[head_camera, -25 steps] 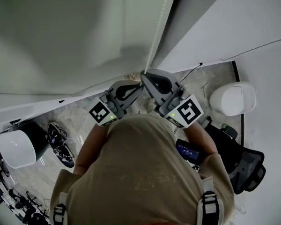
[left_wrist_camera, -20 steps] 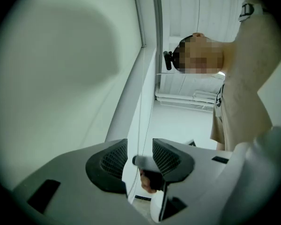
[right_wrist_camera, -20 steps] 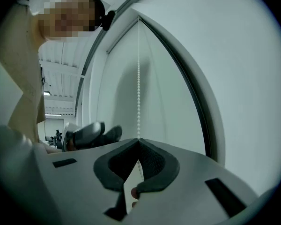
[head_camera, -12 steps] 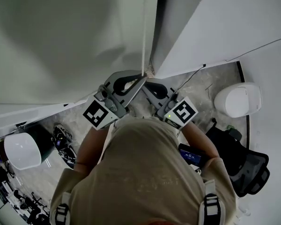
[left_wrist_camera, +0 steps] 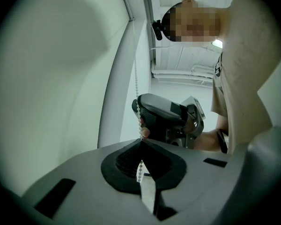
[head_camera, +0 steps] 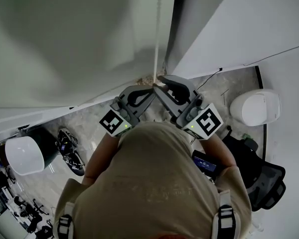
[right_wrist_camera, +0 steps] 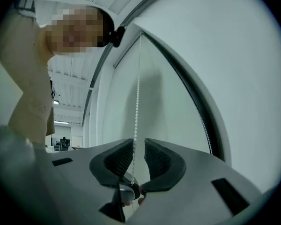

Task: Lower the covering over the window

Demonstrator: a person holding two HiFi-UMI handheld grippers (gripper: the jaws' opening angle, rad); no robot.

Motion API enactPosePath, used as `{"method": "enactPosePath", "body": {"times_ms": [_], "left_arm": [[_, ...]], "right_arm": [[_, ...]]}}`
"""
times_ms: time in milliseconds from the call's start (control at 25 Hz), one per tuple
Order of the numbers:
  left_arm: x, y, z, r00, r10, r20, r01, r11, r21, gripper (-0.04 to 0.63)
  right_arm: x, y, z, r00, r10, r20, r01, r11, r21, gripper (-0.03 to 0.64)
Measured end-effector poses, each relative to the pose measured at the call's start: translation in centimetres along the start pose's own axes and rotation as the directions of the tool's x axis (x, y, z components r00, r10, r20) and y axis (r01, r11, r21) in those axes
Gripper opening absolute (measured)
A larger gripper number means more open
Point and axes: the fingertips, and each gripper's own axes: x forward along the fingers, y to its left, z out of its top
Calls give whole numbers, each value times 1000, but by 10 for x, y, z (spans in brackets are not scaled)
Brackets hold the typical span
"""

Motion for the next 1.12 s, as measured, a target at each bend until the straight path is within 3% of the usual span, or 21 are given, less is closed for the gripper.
{"method": "enactPosePath", "body": {"times_ms": [80,280,360,440,480,680,720,760,920,960,1000,1120], "left_arm": [[-2,-5,-2,1000,0,-2,0,1000,-14,15],[-5,-6,0,1000,-11,-2,11,1000,-23,15],[-18,-3,12,996,-22,90,27,998,-62,17],[-37,12,32,977,-2,213,28,993,-116,141],[-42,20,43,971,14,237,14,993,-118,143],[-3,14,84,981,-54,185,52,999,15,141],[4,12,87,984,-49,170,43,998,35,117],[8,13,88,988,-33,153,26,998,50,29],[0,29,83,988,26,153,-36,997,65,15],[-3,33,78,988,29,149,-40,997,66,15],[-5,35,72,990,26,137,-35,997,65,15],[0,23,45,996,-23,86,18,998,53,15]], "right_arm": [[9,8,-1,1000,11,-26,-12,999,-32,33],[8,11,0,999,8,-53,-11,998,-61,17],[5,4,-5,998,-29,-49,25,996,-81,14],[2,-6,-30,994,-54,-96,46,996,-78,12],[2,-10,-47,990,-55,-130,47,997,-63,12],[0,-2,-66,987,-21,-161,18,1000,-25,14],[-2,1,-67,986,-11,-166,8,1000,-22,13],[-2,2,-67,986,-5,-169,2,1000,-19,14],[-3,0,-52,992,-11,-122,13,1000,12,20],[-6,-3,-41,997,-18,-80,20,999,28,145],[-8,-7,-28,999,-34,-32,35,999,38,183],[-8,-8,1,998,-57,20,57,998,-1,181]]}}
